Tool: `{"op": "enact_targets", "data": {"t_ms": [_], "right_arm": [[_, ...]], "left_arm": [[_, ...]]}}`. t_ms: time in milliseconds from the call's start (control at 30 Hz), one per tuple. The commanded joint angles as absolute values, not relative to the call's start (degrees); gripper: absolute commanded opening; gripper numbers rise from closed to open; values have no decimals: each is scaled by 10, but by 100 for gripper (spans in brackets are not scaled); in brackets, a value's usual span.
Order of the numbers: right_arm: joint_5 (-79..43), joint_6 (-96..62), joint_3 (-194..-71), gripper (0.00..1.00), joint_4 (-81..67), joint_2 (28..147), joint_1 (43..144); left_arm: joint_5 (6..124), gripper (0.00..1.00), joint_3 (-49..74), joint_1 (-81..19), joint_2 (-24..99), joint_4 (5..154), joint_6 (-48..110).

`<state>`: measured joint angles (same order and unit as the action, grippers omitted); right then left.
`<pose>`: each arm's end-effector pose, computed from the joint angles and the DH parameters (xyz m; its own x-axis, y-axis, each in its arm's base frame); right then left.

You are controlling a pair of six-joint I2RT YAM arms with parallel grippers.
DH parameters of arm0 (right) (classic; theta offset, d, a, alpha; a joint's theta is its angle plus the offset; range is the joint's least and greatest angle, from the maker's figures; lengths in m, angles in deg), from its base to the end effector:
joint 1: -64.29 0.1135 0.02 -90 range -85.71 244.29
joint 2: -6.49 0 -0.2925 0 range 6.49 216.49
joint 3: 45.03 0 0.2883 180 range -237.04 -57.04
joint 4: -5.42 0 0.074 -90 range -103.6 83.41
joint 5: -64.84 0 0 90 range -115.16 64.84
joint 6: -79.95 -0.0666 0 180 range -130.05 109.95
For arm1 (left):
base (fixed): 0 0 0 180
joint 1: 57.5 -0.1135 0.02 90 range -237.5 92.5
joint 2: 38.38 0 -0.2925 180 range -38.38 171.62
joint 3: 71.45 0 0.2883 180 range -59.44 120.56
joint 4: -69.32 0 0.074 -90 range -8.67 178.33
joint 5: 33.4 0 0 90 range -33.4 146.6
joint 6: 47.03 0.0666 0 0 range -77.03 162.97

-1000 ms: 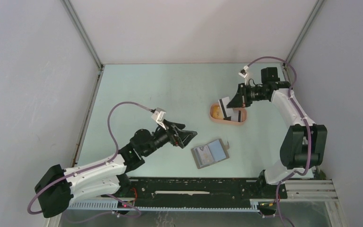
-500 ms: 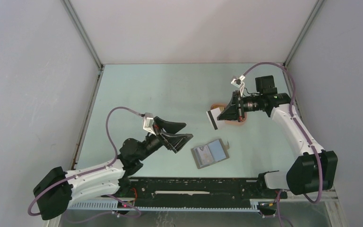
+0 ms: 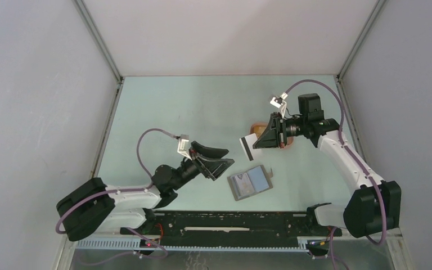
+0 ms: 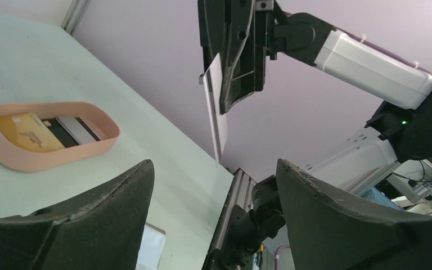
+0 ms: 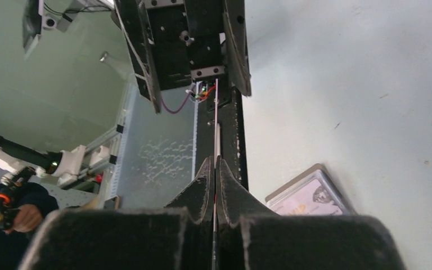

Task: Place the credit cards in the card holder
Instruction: Insert the credit card into the card holder.

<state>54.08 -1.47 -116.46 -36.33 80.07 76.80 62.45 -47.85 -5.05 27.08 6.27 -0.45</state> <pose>0.2667 0.1262 0.3233 -0.5602 -0.1528 -0.8141 -0.8243 0.0062 0.5661 0.1433 -0.1976 0.2379 -0.4219 -0.5731 -0.7025 0.7663 0.1887 -0.6141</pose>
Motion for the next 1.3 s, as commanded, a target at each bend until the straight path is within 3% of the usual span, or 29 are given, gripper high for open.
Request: {"op": "enact_targets", "data": {"t_ms": [0,333,467,667,800,867,900,967,1033,1133,1267], "right_arm": [[558,-146,-1145,0,-250,811,775],[531,-231,-1125,0,-181,818,787],[529,-234,-1125,0,-178,826,797],[526,-232,-1125,0,-179,826,799],[524,-231,-1125,0,-180,826,799],[525,-227,-1125,0,-181,825,799],[526,-223,-1125,3,-181,822,800],[526,-203,-1128,25,-191,818,799],[521,-119,-1152,40,-271,815,799],[461,23,-1202,47,-406,807,799],[379,105,-1214,52,-456,769,787]], "left_arm": [[615,84,-457,-42,312,8,-18],[612,74,-404,-34,397,-13,-38],[624,65,-375,-34,424,-27,-53],[638,37,-353,-34,462,-50,-80],[652,3,-342,-34,478,-52,-91],[654,0,-344,-34,478,-52,-92],[655,0,-347,-35,477,-52,-91],[654,0,-355,-37,473,-52,-91],[658,0,-368,-43,467,-52,-97],[668,0,-394,-51,459,-51,-114],[687,0,-432,-57,449,-43,-136]]}}
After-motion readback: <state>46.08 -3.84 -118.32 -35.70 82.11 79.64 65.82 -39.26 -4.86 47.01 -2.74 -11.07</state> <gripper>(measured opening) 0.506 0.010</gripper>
